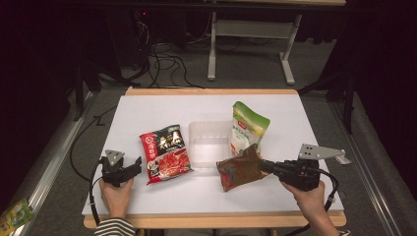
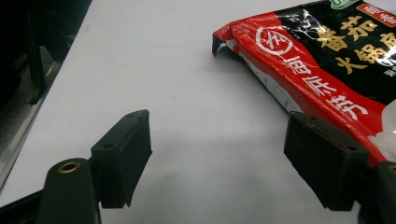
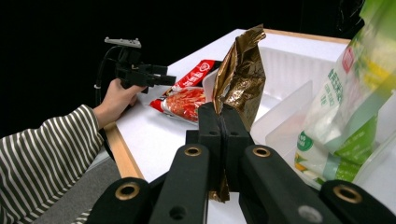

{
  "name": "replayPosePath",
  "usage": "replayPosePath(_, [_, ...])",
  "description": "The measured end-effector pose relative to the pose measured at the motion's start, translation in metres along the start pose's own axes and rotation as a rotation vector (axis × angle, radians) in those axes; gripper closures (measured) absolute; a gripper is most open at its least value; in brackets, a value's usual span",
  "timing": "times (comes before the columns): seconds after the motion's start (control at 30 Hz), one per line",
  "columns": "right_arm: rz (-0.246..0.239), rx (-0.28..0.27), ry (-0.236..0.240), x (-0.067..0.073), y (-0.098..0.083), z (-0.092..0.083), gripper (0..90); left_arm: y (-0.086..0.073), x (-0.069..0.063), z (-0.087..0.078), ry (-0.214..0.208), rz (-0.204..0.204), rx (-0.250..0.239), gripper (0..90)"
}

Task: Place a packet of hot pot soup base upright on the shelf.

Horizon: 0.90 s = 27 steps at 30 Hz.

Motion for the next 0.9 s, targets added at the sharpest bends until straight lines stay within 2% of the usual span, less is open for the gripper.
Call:
replayPosePath(0.27, [-0.025,-0.010,-0.012,0.005,0.018,-0.010,90.0,0.000,0.000,0.001,0.002,0.001,0.003,23.6])
replayPosePath(0.5, [-0.020,-0.020,-0.044,0.006,0.041,-0.016,90.0,0.000,0.000,0.000,-0.001,-0.005,-0.003,23.6])
replayPosePath(0.6, [-0.040,-0.024,-0.068,0.006,0.050,-0.016,90.0,0.000,0.000,0.000,-0.001,-0.006,-0.004,23.6])
replayPosePath(0.9, [-0.030,-0.044,-0.098,0.000,0.068,-0.010,90.0,0.000,0.001,-0.001,-0.005,-0.012,-0.008,23.6])
Point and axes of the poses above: each handheld gripper's, and its own axes: z roughly forward along the jaws, y roughly out of its top, x roughly to its left, the point moved 2 cm from there along z, roughly forward along the jaws, and after that the axes turned 7 degrees about z, right-handed, at the moved point
